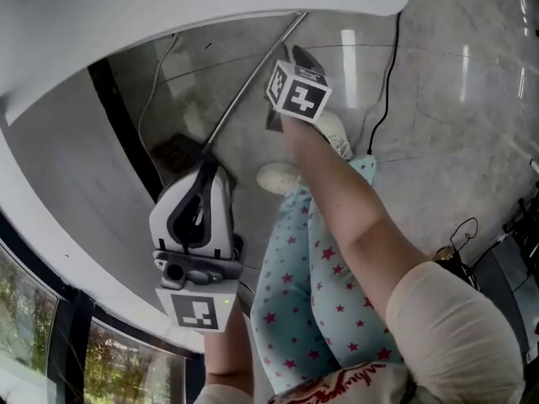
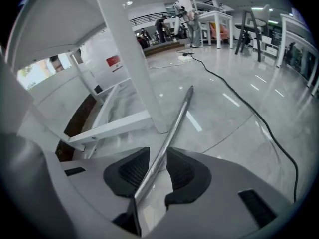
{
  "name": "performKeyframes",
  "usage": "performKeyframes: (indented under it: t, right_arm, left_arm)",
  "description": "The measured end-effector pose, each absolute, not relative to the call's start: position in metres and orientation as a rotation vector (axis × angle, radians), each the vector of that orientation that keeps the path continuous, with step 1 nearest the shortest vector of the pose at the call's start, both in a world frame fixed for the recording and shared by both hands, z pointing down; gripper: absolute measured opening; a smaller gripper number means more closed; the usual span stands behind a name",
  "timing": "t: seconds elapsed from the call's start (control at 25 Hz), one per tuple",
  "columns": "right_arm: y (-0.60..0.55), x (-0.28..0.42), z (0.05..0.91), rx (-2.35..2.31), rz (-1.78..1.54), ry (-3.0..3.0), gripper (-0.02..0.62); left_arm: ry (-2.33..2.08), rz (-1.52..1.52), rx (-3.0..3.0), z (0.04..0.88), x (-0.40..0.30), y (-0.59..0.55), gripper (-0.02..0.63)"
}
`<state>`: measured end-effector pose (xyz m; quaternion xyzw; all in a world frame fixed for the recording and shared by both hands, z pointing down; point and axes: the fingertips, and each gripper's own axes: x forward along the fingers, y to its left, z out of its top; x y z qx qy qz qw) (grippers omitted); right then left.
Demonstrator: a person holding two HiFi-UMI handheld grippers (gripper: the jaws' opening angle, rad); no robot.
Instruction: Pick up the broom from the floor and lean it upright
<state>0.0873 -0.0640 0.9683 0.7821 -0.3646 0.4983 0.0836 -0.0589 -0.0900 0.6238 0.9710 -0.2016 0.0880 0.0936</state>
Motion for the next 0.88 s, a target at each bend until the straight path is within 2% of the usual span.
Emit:
performKeyframes:
  t: [0.2,0.56,0.88]
  right_arm:
    - [-0.074,0.094,1.004,2.323,1.521,-1.013,0.137]
    - [-0.077,0.106,1.035,2.276,1.604,-0.809,0.137]
    - [-0.050,0.117,1.021,2.446,1.804,-0.555,0.098]
  left_arm:
    - [-0.548,0.287,2.882,0.642,-0.052,-0.089,0.021]
    - [-0.521,0.322,2.888,0.649,-0.054,-0.095,0.020]
    - [-0.540,0.317,2.880,0.638,-0.055,-0.100,0.020]
